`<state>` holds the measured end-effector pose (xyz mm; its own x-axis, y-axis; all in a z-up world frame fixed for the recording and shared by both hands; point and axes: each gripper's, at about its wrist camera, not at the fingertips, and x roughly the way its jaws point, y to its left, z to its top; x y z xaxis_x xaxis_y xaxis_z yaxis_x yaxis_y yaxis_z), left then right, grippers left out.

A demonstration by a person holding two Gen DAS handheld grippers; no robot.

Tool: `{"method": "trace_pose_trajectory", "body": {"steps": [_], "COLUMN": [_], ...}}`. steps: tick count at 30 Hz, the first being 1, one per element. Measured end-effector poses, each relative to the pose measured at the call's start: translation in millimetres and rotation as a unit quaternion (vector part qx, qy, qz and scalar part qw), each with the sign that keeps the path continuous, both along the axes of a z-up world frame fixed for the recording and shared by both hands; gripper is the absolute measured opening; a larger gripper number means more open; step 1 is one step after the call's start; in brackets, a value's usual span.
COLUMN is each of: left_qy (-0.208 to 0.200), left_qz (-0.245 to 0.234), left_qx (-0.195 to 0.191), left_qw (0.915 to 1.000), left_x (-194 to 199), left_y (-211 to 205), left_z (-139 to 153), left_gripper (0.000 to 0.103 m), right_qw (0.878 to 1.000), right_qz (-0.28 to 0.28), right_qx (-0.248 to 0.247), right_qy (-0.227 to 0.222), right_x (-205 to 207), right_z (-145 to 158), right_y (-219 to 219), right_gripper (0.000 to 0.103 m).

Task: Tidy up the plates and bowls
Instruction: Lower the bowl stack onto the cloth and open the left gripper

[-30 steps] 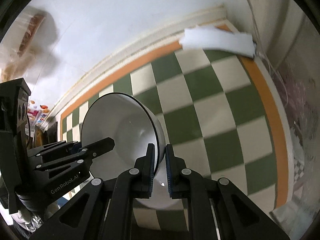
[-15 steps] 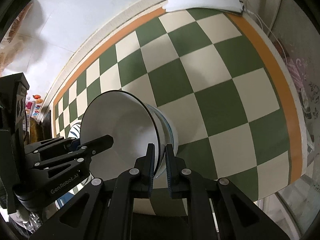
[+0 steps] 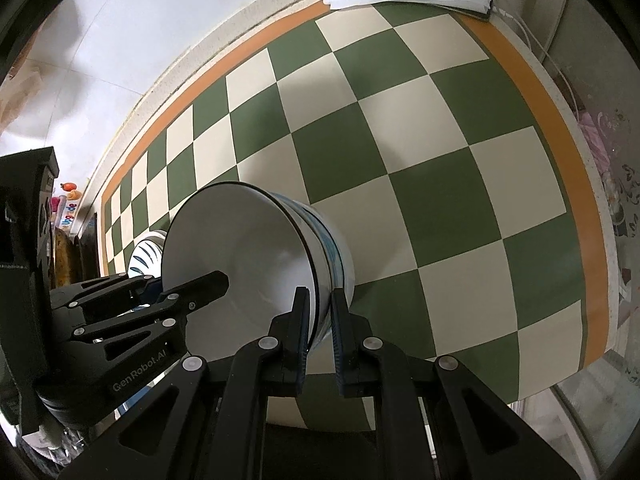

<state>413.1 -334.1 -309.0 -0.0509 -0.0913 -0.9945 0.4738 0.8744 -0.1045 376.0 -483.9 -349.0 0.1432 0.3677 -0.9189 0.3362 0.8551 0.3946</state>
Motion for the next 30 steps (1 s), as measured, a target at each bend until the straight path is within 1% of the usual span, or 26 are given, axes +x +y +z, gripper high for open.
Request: {"method": "trace_pose_trajectory", "body": {"steps": [3,7,10,20,23,27,29,30], "left_qy": [0.006,0.01,0.006,0.004,-0.013,-0.04,-0.056,-0.064], "left_qz": [0.008,0.013,0.012,0.014,0.009,-0.001,-0.005,-0.008], "left_qx": [-0.006,-0.005,0.003,0.003,0.001,0.001,-0.002,-0.007], "left_qw": [0.9999,0.9999,0.9999,0.9999,0.9999,0.9992,0.9984,0.9979], "left_x": [1.2,2.4,1.7,-1.2,-6.9,-16.4,-21.0,-24.4], "left_y": [2.7,4.7,7.1,10.2,11.8,15.2,17.2,18.6], "left_z": [0.4,2.0,3.9,5.5,15.7,36.5,48.2,55.9], "left_gripper": [0.015,0.016,0.016,0.016,0.016,0.016,0.017,0.018], "right_qw": [1.0,1.0,1.0,1.0,1.0,1.0,1.0,0.999], "right_qz": [-0.003,-0.006,-0.004,-0.002,-0.004,-0.002,0.004,0.007], "right_qx": [0.004,0.008,0.007,0.006,0.001,-0.013,-0.027,-0.036], "right_qy": [0.003,0.004,0.004,0.002,0.002,-0.007,-0.012,-0.018], "right_x": [-0.2,-0.8,-1.1,-2.7,-5.7,-12.9,-18.2,-22.1], "right_z": [-1.4,-1.1,-1.0,-0.1,2.7,16.6,26.9,34.2], "right_y": [-1.4,-2.6,-2.6,-1.3,-0.9,1.7,4.7,6.8], "right_gripper": [0.012,0.012,0.012,0.012,0.012,0.013,0.015,0.02]}}
